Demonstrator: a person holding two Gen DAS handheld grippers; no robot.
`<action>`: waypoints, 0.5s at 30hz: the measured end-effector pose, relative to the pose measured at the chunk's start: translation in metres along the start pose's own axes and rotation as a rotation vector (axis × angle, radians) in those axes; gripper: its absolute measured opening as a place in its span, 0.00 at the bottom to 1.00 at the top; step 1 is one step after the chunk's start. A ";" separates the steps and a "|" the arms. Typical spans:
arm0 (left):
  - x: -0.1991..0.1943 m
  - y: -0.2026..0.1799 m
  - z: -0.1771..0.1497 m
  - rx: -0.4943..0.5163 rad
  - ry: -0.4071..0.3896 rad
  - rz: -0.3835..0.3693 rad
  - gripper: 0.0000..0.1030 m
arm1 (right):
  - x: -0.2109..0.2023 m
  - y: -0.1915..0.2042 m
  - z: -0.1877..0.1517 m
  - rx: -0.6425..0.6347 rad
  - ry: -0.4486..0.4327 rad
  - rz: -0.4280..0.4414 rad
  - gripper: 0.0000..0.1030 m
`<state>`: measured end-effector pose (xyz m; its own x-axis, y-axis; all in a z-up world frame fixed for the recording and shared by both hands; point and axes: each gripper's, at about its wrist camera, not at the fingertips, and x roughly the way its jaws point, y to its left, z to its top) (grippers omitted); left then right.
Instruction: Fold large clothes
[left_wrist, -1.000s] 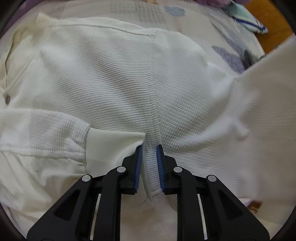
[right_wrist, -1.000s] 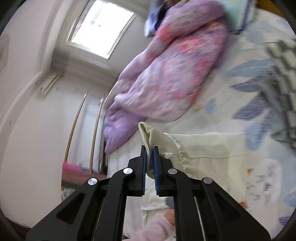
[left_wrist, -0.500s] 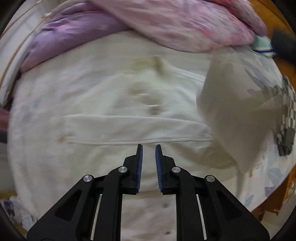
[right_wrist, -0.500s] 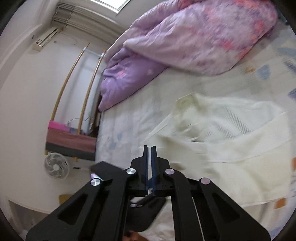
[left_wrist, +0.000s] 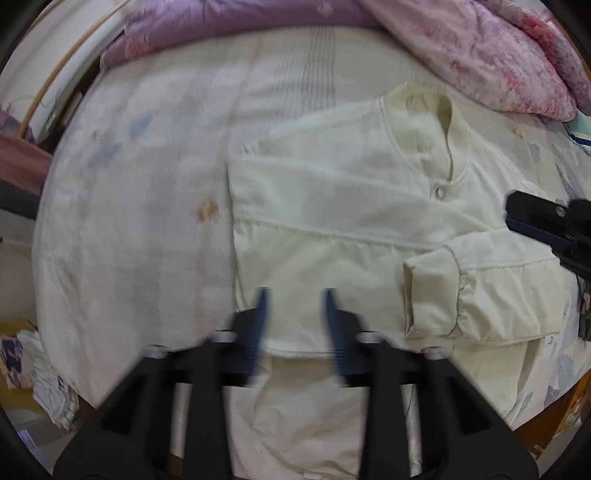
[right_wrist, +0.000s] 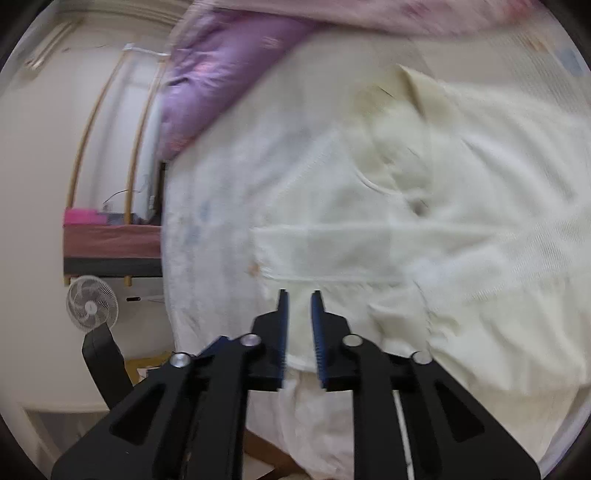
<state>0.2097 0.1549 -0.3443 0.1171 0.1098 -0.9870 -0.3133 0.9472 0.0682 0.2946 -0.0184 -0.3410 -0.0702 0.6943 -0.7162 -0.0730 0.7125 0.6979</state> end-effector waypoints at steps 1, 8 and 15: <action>0.005 -0.004 -0.002 -0.008 0.008 -0.020 0.43 | -0.003 -0.007 -0.002 0.016 0.001 -0.016 0.36; 0.047 -0.054 -0.002 -0.073 0.083 -0.228 0.73 | -0.056 -0.095 -0.014 0.130 -0.064 -0.286 0.77; 0.124 -0.101 0.004 -0.194 0.180 -0.248 0.03 | -0.108 -0.184 -0.039 0.280 -0.074 -0.404 0.77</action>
<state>0.2595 0.0745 -0.4727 0.0492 -0.1870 -0.9811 -0.4710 0.8619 -0.1879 0.2771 -0.2280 -0.3923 -0.0204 0.3550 -0.9347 0.1909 0.9190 0.3449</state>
